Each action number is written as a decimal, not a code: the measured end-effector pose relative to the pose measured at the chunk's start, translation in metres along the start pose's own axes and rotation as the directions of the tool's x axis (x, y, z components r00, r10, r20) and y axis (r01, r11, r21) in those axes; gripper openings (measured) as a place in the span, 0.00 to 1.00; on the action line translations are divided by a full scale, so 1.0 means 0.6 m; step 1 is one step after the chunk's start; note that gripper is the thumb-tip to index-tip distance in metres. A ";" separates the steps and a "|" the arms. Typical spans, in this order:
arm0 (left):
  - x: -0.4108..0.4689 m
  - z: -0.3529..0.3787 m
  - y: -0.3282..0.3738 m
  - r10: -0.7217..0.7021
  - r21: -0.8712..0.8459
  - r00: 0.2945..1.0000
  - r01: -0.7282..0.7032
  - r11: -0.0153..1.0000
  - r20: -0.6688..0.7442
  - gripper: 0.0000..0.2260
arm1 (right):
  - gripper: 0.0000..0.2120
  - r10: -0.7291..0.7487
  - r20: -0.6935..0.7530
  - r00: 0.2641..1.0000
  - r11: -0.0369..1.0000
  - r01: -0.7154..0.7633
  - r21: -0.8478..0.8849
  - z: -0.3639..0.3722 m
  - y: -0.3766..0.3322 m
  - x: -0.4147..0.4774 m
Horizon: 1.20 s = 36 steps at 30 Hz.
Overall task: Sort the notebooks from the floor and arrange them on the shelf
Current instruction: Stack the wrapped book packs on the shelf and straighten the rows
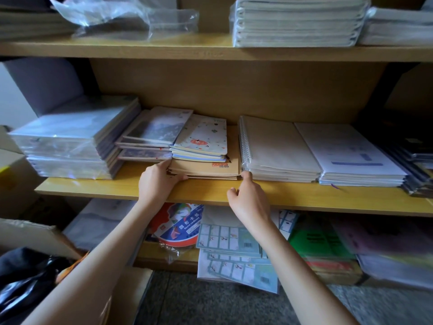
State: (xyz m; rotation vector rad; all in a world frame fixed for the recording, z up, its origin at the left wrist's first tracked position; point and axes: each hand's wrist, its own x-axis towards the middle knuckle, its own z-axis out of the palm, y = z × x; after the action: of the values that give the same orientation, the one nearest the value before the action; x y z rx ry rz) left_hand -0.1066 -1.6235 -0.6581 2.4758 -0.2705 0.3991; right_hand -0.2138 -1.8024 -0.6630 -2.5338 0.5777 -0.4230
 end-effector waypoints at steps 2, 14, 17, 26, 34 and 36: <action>-0.001 0.001 0.000 -0.001 -0.024 0.999 0.000 1.000 -0.041 0.28 | 0.21 -0.033 0.000 0.999 0.999 0.033 -0.018 0.000 0.001 0.001; 0.026 0.011 -0.001 -0.191 -0.149 0.980 0.179 0.972 -0.065 0.21 | 0.14 -0.148 -0.079 0.986 0.873 0.092 -0.479 0.015 -0.016 0.041; 0.020 0.007 -0.011 -0.108 -0.114 0.994 0.104 0.988 -0.031 0.22 | 0.14 -0.190 -0.089 0.978 0.875 0.127 -0.468 0.009 -0.008 0.049; 0.016 0.014 -0.013 -0.051 -0.022 0.994 0.049 0.999 -0.095 0.19 | 0.04 -0.325 -0.145 0.934 0.806 0.193 -0.560 0.017 -0.003 0.051; 0.021 0.020 -0.004 -0.080 0.006 0.985 0.082 0.997 -0.150 0.18 | 0.12 -0.329 -0.246 0.912 0.854 0.176 -0.490 0.042 0.000 0.064; 0.015 0.022 -0.007 -0.050 -0.020 0.986 0.047 0.999 -0.161 0.18 | 0.11 -0.352 -0.234 0.906 0.858 0.213 -0.468 0.040 0.002 0.065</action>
State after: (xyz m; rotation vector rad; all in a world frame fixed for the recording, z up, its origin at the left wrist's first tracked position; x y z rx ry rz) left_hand -0.0942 -1.6289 -0.6674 2.4124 -0.1457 0.5709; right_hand -0.1711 -1.8121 -0.6759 -3.0244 0.4393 -0.9089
